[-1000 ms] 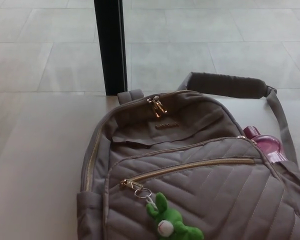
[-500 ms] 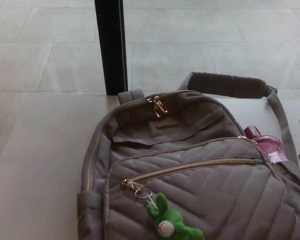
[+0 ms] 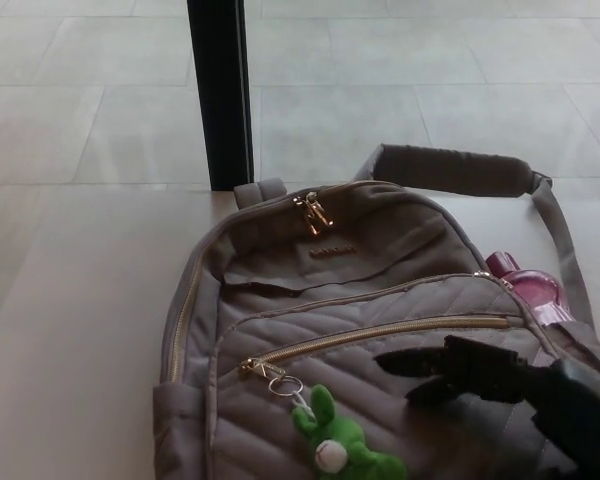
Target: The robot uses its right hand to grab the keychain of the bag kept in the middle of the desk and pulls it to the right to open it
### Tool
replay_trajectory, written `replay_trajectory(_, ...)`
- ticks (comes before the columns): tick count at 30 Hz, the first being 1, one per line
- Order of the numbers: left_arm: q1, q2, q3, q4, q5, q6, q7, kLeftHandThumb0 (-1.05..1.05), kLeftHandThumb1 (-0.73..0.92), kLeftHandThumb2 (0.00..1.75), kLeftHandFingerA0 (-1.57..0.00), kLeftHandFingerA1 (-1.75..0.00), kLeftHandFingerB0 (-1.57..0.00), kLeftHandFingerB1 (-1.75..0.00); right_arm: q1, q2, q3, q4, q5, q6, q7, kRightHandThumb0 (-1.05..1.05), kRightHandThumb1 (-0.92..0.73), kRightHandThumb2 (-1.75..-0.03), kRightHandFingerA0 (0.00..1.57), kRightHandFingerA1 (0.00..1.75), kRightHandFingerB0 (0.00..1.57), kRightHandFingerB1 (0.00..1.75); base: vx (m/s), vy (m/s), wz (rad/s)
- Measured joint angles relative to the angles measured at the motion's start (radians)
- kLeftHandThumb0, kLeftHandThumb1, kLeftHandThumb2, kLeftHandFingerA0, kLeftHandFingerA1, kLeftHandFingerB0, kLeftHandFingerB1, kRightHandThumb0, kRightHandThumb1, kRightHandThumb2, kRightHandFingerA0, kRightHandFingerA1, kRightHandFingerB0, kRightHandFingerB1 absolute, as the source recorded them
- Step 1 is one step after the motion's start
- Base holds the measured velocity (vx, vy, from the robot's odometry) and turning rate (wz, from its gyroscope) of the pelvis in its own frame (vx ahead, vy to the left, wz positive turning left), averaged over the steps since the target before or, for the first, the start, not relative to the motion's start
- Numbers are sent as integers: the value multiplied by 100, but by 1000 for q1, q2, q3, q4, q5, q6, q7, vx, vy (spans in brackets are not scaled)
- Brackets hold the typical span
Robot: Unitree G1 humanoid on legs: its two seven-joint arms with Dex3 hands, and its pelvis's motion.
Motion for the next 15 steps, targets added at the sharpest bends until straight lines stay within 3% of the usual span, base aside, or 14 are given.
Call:
replay_trajectory(1, 0, 0, 0, 0, 0, 0, 0, -57, 59, 58, -70, -56, -54, -40, 0, -6, 7, -4, -15, -1, 4, -65, -60, -59, 61, 58, 42, 40, 0, 0, 0)
replay_trajectory(2, 0, 0, 0, 0, 0, 0, 0, -57, 59, 58, -71, -57, -54, -41, 0, -11, 13, -8, -28, -1, 9, -65, -60, -59, 61, 58, 43, 40, 0, 0, 0)
replay_trajectory(3, 0, 0, -1, 0, 0, 0, 0, -57, 59, 58, -71, -58, -53, -41, -1, -14, 18, -14, -41, -1, 13, -64, -46, -88, 58, 66, 37, 52, 0, 0, 0)
replay_trajectory(7, -2, 0, -5, 1, 0, 0, 0, -57, 59, 58, -72, -56, -53, -40, -8, -18, 36, -32, -94, -4, 27, -66, -46, -88, 59, 67, 37, 52, 0, 0, 0)
replay_trajectory(8, -2, 0, -6, 1, 0, 0, 0, -59, 47, 85, -65, -65, -47, -54, -10, -18, 42, -34, -110, -5, 30, -66, -48, -89, 58, 68, 35, 52, 0, 0, 0)
replay_trajectory(9, -2, 0, -7, 1, 0, -1, 0, -59, 59, 58, -73, -58, -54, -40, -12, -18, 46, -35, -122, -7, 32, -66, -47, -89, 57, 68, 35, 52, 0, 0, 0)
replay_trajectory(10, -2, 0, -8, 1, 0, -2, 0, -59, 59, 58, -73, -58, -54, -40, -14, -18, 50, -36, -136, -10, 34, -66, -47, -89, 57, 68, 35, 52, 0, 0, 0)
replay_trajectory(11, -2, 1, -11, 1, 0, -4, 0, -60, 59, 58, -74, -59, -55, -41, -15, -18, 53, -40, -149, -11, 37, -66, -60, -58, 61, 63, 42, 41, 0, 0, 0)
replay_trajectory(12, -2, 1, -11, 1, 0, -6, 0, -60, 59, 58, -74, -58, -53, -40, -16, -17, 58, -43, -161, -11, 40, -66, -47, -89, 60, 70, 35, 53, 0, 0, 0)
replay_trajectory(14, -3, 2, -14, 4, 1, -9, 0, -60, 59, 58, -73, -57, -53, -40, -23, -13, 71, -49, -187, -11, 45, -67, -48, -90, 58, 70, 35, 53, 0, 0, 0)
replay_trajectory(15, -4, 3, -15, 6, 1, -10, 0, -60, 60, 59, -73, -59, -52, -41, -26, -10, 80, -55, -203, -11, 49, -67, -60, -58, 63, 66, 40, 43, 0, 0, 0)
